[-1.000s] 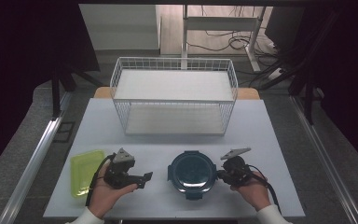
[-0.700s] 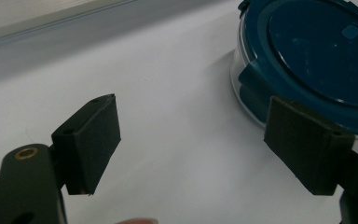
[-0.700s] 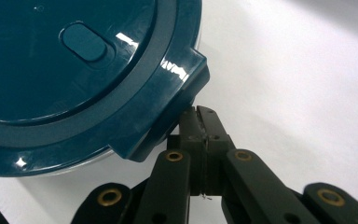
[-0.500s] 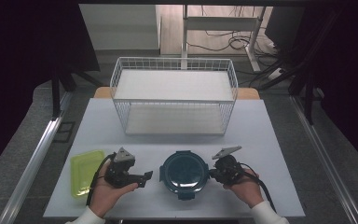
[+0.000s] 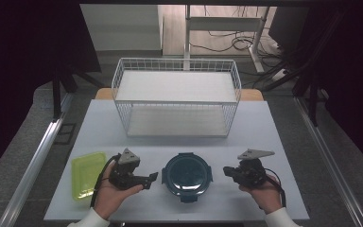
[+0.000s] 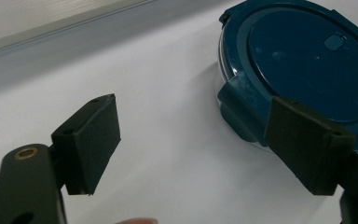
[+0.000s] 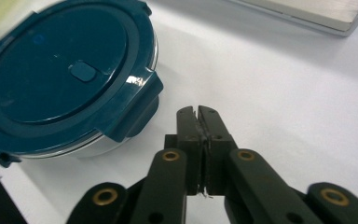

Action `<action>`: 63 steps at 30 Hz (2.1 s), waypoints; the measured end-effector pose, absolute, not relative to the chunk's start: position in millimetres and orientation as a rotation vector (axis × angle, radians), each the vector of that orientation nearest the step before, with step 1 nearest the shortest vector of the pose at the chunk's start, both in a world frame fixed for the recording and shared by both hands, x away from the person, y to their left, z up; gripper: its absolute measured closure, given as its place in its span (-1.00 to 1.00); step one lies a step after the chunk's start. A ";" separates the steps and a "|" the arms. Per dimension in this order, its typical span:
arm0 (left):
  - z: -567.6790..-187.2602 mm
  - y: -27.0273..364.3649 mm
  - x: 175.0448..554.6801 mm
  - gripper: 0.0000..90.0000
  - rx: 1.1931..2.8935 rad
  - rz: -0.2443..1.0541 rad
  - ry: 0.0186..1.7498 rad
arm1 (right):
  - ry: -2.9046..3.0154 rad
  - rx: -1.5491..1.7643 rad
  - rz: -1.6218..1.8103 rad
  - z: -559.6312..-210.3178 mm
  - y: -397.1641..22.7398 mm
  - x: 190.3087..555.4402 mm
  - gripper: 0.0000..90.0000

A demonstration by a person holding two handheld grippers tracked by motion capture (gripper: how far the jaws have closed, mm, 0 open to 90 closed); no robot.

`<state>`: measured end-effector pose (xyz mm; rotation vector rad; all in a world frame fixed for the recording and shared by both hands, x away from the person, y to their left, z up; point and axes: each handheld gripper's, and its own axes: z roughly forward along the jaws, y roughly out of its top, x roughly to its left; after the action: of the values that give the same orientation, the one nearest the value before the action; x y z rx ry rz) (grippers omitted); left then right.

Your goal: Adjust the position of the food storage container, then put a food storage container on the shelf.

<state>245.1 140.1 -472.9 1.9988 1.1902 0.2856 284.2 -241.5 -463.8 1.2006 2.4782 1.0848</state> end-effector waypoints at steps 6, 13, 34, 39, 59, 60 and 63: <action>-473.8 140.8 247.6 -0.60 1.991 0.277 1.193 | 2.421 1.258 1.268 -465.3 -247.7 284.8 -0.38; -473.7 141.5 246.8 -0.60 1.991 0.284 1.189 | 2.458 1.254 1.263 -470.2 -242.2 283.0 -0.55; -472.6 135.5 247.4 -0.66 1.946 0.096 1.183 | 2.485 1.378 1.405 -474.6 -230.0 284.7 -0.57; -476.2 131.3 252.7 -0.65 1.915 -0.007 1.193 | 2.486 1.470 1.428 -479.1 -226.0 289.2 -0.62; -498.7 109.7 275.7 -0.76 1.829 -0.243 1.256 | 2.583 1.582 1.414 -493.8 -205.0 305.9 -0.66; -499.4 109.1 276.3 -0.76 1.830 -0.251 1.258 | 2.583 1.582 1.414 -493.8 -205.0 305.9 -0.66; -500.9 108.9 277.3 -0.75 1.815 -0.288 1.255 | 2.596 1.596 1.410 -496.4 -201.9 306.9 -0.65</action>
<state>277.3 108.9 -500.9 1.8147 1.2550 -0.2878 306.9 -201.9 -496.4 1.5960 2.5963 1.4102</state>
